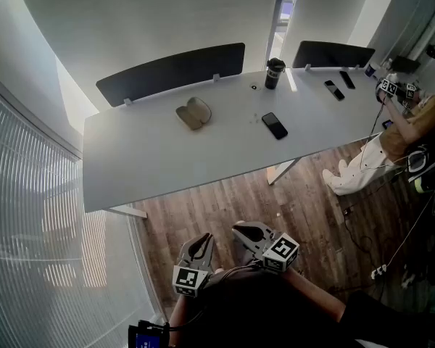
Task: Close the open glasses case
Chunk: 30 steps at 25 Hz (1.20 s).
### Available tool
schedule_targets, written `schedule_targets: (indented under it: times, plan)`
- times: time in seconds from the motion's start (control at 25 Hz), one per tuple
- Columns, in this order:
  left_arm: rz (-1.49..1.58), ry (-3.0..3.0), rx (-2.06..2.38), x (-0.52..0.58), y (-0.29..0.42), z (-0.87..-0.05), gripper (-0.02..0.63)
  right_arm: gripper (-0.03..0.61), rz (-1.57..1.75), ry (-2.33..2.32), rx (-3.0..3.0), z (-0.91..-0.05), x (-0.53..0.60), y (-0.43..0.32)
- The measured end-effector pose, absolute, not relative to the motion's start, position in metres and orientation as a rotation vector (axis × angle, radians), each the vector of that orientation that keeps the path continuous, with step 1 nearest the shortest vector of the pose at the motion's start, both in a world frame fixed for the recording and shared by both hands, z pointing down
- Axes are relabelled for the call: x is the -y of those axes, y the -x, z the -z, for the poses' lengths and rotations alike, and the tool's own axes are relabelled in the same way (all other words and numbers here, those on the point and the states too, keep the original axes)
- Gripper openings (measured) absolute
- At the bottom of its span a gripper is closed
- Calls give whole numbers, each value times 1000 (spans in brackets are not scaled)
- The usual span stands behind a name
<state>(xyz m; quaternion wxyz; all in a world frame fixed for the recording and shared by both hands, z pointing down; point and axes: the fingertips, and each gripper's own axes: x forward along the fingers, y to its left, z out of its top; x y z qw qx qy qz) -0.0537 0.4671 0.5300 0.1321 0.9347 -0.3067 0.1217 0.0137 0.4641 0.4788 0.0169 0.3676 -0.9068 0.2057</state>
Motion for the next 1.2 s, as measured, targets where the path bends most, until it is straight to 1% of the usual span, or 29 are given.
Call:
schedule_targets:
  times: [0.12,0.36,0.64,0.8,1.2]
  plan:
    - [-422,-2749,919,-430,51,-530,6,8,-616,-1164,2799,-488,-433,-19]
    - [-444,-2725,836,-384,-3,-537,6,7,-564,-1241,2690,-506,-391,-73]
    - [-425,-2691,893,-330,-25,-524,6,8,-501,-1212,2699,-491,-333,-98]
    - [-436,-2690,895,-317,-42,-525,6,8,-530,-1211,2708,-481,-309,-110]
    - [-435,-2631,976,-288,-35,-538,6,8,-548,-1144,2721,-503,-285,-113]
